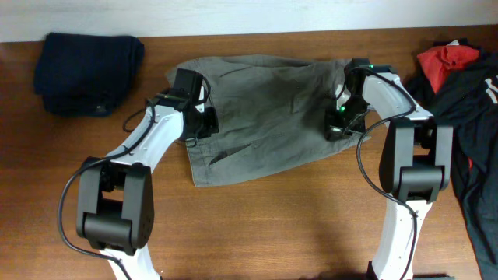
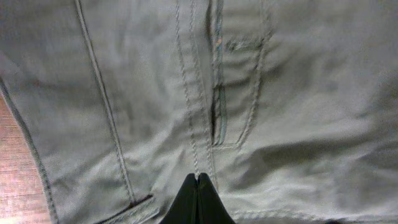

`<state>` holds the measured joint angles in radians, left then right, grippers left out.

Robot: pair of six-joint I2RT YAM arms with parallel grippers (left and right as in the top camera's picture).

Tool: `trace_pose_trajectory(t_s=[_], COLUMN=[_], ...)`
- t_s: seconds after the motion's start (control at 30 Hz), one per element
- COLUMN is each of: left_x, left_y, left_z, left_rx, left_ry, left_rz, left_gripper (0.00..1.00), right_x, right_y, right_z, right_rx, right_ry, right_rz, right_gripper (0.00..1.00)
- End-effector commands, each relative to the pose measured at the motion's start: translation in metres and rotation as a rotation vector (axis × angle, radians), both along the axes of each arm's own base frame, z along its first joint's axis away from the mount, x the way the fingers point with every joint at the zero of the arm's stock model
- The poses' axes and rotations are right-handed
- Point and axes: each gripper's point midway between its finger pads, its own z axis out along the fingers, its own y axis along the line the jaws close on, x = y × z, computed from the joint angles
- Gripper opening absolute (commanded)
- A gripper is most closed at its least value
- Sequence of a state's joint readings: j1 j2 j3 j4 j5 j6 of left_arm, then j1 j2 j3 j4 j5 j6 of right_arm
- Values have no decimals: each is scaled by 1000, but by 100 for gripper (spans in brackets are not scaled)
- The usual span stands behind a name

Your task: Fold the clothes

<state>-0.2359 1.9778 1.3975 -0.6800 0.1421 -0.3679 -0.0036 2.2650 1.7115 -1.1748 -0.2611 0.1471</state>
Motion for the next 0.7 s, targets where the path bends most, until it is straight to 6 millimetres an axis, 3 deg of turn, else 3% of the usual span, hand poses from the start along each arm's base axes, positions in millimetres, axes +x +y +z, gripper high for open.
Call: trace_pose_trajectory(t_s=[0.0, 0.17, 0.3, 0.37, 0.5, 0.63, 0.67], left_x=[-5, -6, -10, -10, 18, 42, 49], left_y=[6, 9, 9, 9, 3, 7, 10], left_z=[-8, -8, -9, -9, 0, 9, 12], left_rx=[21, 23, 27, 27, 26, 58, 75], left_ry=[28, 36, 51, 51, -85, -191, -222], left_rz=[-11, -6, -10, -10, -83, -63, -52], left_gripper=[1, 1, 1, 1, 1, 1, 1], right_x=[-23, -55, -58, -50, 0, 57, 81], right_y=[1, 12, 33, 41, 51, 38, 28], right_z=[5, 15, 15, 15, 35, 70, 83], right_rx=[-7, -13, -24, -32, -14, -45, -93], right_ry=[91, 222, 217, 171, -71, -316, -410], right_rz=[-21, 13, 61, 74, 65, 39, 26], right_gripper=[4, 4, 4, 4, 4, 4, 4])
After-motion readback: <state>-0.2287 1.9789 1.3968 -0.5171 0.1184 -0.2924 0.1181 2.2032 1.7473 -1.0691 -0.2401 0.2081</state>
